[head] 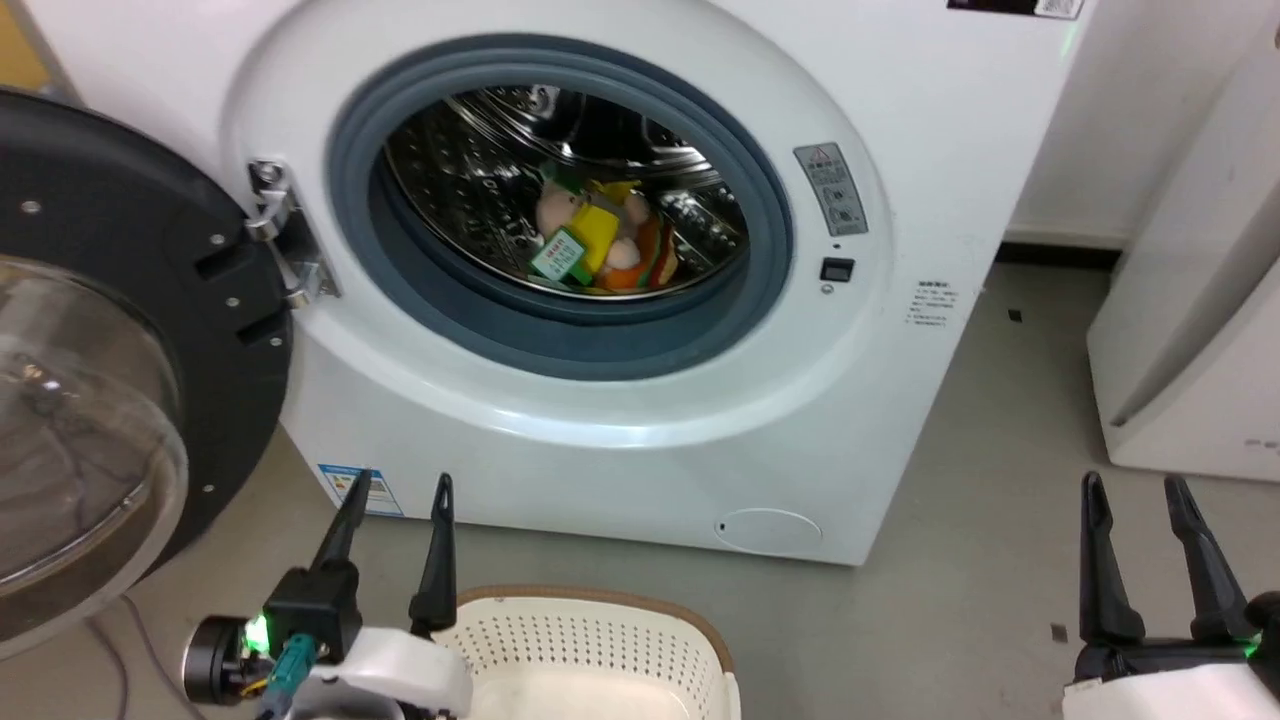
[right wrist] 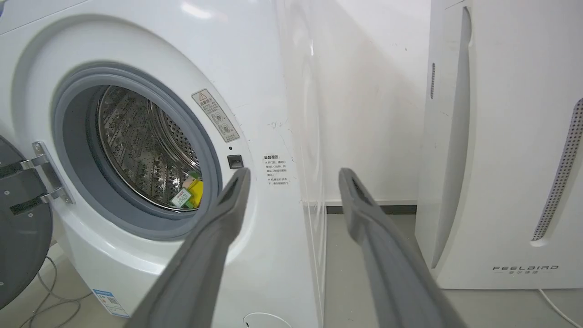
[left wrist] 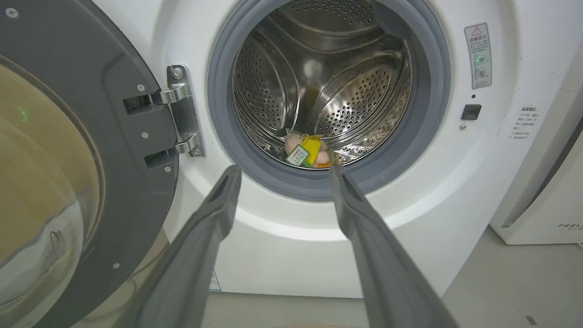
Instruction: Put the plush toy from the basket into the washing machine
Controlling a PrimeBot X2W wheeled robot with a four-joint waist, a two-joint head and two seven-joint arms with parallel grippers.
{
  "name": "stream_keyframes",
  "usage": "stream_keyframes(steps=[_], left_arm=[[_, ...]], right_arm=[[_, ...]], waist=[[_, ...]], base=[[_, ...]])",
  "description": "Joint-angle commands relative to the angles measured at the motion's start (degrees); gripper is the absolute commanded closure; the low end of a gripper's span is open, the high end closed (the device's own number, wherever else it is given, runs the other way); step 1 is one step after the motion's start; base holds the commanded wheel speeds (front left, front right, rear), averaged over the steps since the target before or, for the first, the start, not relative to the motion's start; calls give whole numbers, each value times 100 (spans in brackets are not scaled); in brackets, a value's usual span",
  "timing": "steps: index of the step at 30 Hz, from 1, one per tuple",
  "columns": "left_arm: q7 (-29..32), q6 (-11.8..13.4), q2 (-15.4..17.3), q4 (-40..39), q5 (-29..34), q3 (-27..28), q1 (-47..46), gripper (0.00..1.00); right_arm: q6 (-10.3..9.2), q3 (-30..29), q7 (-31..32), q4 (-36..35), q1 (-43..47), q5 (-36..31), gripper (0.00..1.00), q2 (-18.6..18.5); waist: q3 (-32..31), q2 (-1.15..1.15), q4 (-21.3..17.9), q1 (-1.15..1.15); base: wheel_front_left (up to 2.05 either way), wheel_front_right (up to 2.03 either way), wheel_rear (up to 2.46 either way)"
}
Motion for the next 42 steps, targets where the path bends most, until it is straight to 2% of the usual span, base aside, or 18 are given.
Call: stream_keyframes(steps=[1,5,6,42], left_arm=[[-30,-22,1,-41,-63,-22,119,0],[-30,60,-4,0,-103,-45,221,0],[1,45,-2,11,-103,-30,172,100],[375,95,-4,-247,-24,12,227,100]], right_arm=[[-4,-18,-25,36,105,7,0,-3],[-4,-28,-25,88,203,26,0,-3],[0,-17,2,79,134,21,100,0],[0,166,375,110,12,-259,100,-1]], waist=[[-95,0,82,2],[-150,0,119,2],[-149,0,116,2],[-157,0,-80,2]], base=[[0,0,0],[0,0,0],[0,0,0],[0,0,0]])
